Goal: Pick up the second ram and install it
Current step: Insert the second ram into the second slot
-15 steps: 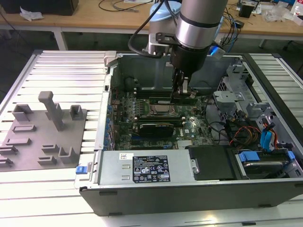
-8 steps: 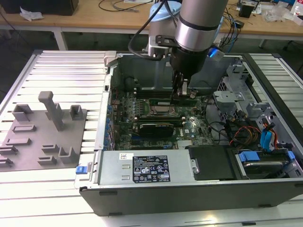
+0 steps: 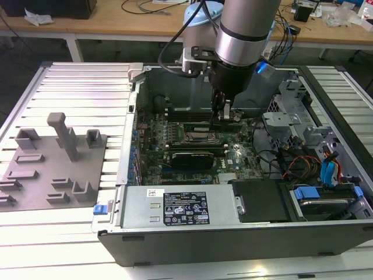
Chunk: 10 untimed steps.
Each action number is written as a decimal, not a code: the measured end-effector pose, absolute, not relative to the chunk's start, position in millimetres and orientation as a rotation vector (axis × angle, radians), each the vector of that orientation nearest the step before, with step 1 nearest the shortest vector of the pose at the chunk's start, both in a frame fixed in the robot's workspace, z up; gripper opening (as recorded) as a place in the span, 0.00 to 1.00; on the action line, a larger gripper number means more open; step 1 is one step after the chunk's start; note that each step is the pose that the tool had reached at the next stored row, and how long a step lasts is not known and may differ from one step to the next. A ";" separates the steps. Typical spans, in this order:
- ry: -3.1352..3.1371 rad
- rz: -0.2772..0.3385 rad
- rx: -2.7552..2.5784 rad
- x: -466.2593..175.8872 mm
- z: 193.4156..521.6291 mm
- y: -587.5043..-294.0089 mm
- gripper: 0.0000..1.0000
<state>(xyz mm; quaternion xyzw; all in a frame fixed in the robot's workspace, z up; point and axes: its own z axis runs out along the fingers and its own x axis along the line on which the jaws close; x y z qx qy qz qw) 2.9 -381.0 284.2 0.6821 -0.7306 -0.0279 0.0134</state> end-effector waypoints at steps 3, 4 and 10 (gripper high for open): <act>-2.276 -0.087 2.125 2.9 281.2 -381.0 0.13; -2.276 -0.087 2.125 2.9 280.5 -381.0 0.13; -2.276 -0.087 2.125 2.9 276.9 -381.0 0.13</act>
